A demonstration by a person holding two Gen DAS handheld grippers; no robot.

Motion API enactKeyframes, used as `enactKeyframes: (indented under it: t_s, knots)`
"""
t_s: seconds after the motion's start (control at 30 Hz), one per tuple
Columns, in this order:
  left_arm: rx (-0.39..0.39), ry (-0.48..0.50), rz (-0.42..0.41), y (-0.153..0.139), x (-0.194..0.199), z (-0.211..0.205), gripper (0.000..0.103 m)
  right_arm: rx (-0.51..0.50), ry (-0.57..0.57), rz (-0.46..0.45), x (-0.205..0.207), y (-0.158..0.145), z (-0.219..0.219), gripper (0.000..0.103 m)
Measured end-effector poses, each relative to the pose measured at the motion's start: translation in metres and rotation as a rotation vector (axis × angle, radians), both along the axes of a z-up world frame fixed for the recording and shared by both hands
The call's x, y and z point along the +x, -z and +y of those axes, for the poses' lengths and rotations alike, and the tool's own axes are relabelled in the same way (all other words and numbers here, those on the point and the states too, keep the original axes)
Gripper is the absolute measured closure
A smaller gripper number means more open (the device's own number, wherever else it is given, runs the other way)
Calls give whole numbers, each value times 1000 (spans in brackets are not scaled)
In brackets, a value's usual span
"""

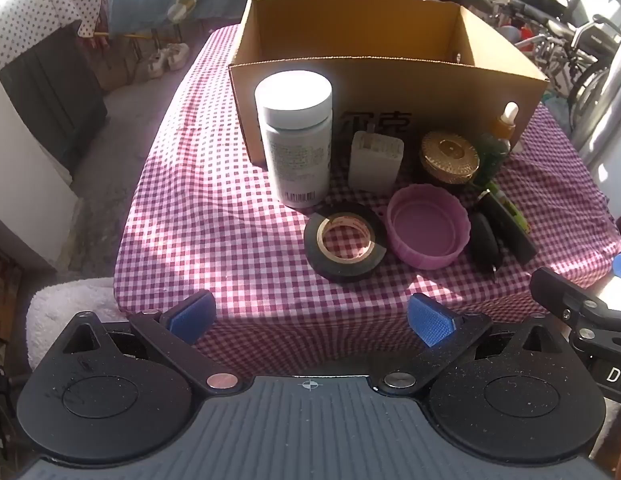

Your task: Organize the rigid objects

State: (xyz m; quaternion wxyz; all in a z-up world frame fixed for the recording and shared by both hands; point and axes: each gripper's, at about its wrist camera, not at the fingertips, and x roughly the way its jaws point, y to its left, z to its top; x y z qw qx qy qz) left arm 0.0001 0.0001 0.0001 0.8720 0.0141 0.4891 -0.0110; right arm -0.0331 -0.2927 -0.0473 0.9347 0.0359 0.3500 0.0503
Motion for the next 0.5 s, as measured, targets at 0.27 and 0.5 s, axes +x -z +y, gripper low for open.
enactKeyframes:
  t_s: [0.27, 0.5]
  knots:
    - [7, 3, -3, 0, 1, -1, 0, 7, 1, 7, 1, -1, 2, 0]
    - [-5, -13, -4, -1, -2, 4, 0, -5, -12, 3, 3, -2, 4, 0]
